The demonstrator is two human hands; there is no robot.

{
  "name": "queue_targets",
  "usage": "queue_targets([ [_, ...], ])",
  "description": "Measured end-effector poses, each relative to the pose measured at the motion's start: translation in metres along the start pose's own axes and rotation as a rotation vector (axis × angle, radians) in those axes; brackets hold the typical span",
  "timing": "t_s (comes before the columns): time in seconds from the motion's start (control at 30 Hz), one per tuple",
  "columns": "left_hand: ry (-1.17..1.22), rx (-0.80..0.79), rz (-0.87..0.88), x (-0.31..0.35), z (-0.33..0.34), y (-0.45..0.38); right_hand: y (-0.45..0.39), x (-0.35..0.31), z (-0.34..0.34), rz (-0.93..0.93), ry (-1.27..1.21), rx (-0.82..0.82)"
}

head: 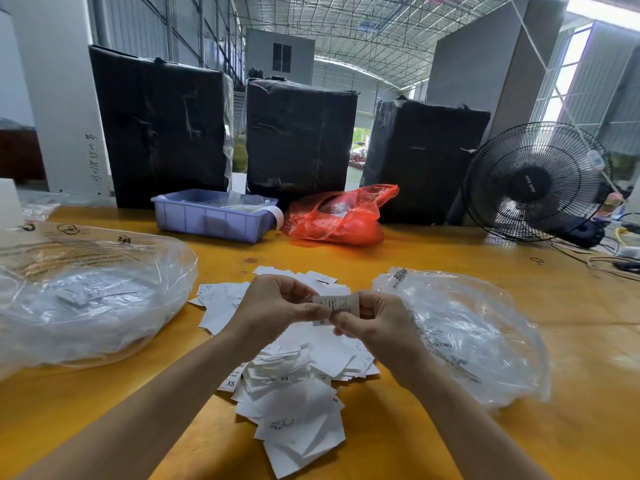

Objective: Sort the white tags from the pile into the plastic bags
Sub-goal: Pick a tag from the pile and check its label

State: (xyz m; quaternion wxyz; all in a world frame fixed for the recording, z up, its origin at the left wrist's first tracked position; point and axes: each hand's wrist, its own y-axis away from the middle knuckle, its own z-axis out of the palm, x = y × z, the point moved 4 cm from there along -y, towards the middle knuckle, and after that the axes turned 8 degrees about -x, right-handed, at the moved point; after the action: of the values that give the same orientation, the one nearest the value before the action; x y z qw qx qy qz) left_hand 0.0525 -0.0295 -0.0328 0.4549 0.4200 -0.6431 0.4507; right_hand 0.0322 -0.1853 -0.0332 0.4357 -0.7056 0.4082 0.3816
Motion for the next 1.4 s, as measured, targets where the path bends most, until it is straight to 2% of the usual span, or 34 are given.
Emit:
queue_targets([
  [0.2,0.003,0.012,-0.003,-0.002,0.000,-0.002,-0.002,0.006,0.008,0.118,0.034,-0.158],
  [0.3,0.024,0.014,-0.011,-0.004,0.004,-0.002,-0.002,0.006,0.010,0.140,0.019,-0.197],
  [0.5,-0.078,0.031,-0.001,-0.007,0.012,0.001,-0.001,0.008,0.013,0.153,0.094,-0.316],
  [0.57,-0.022,0.079,-0.023,-0.009,0.011,0.001,-0.004,0.008,0.010,0.107,0.140,-0.199],
  [0.63,0.072,0.138,-0.058,-0.010,0.008,0.001,-0.006,0.006,0.003,0.011,0.202,0.008],
  [0.7,0.154,0.199,-0.081,-0.010,0.006,0.001,-0.003,0.000,0.001,-0.090,0.260,0.091],
  [0.83,0.275,0.243,-0.109,-0.009,0.005,0.000,0.001,-0.001,0.014,-0.128,0.303,0.002],
  [0.93,0.303,0.206,-0.119,-0.009,0.007,0.000,0.001,-0.001,0.011,-0.126,0.294,0.126],
  [1.4,0.237,0.195,-0.047,-0.004,0.010,0.003,0.001,-0.001,0.011,-0.076,0.161,0.033],
])
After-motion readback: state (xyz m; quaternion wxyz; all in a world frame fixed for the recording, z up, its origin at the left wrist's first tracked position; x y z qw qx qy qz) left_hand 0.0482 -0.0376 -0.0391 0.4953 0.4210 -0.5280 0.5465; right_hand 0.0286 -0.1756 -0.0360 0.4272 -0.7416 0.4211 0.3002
